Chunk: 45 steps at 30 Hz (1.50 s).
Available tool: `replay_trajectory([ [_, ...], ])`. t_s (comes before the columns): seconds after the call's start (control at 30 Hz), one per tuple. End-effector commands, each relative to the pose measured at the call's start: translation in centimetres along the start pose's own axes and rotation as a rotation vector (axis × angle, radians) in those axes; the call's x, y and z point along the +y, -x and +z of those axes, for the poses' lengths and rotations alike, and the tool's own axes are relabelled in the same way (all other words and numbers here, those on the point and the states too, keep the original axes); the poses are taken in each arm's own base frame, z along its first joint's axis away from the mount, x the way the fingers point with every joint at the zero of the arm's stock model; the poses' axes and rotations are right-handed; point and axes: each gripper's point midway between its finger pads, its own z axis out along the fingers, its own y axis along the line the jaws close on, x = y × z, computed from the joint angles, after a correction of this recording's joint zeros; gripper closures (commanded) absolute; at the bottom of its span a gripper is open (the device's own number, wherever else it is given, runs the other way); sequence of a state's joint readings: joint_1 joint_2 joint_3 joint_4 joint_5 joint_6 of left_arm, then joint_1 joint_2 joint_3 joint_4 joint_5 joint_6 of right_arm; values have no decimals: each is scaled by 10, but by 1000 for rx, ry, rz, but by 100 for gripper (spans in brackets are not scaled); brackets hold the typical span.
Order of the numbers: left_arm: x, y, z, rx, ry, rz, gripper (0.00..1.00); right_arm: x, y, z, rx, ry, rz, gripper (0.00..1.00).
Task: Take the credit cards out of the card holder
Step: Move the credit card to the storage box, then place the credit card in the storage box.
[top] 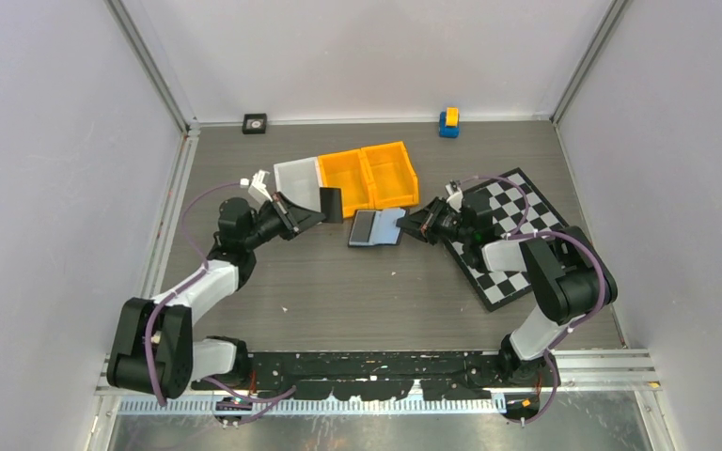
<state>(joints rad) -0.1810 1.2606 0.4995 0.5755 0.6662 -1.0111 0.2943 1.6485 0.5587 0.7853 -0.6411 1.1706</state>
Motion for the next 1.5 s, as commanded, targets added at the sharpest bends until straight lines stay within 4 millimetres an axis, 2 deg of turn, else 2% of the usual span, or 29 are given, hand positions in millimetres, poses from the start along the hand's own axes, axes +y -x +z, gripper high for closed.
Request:
replay_trajectory([
  [0.0, 10, 4, -4, -37, 72, 59, 100, 6, 11, 0, -31, -29, -55, 100],
  [0.13, 19, 8, 11, -52, 128, 52, 100, -9, 12, 2, -30, -93, -64, 99],
  [0.33, 29, 9, 49, -24, 168, -1, 100, -12, 13, 2, -32, -113, -86, 100],
  [0.63, 51, 29, 90, -24, 239, -23, 100, -25, 6, 10, 5, -174, -83, 100],
  [0.93, 68, 39, 114, -30, 283, -53, 100, -23, 4, 11, 9, -193, -102, 99],
  [1.2, 67, 53, 129, -34, 304, -15, 99, -27, 4, 13, 11, -205, -104, 100],
  [1.3, 73, 54, 136, -7, 327, -4, 99, -30, 3, 14, 16, -210, -101, 99],
  [1.33, 74, 53, 138, 1, 326, -12, 97, -30, 3, 14, 16, -211, -100, 100],
  [1.47, 71, 52, 138, 22, 324, -16, 63, -29, 3, 15, 15, -212, -105, 100],
])
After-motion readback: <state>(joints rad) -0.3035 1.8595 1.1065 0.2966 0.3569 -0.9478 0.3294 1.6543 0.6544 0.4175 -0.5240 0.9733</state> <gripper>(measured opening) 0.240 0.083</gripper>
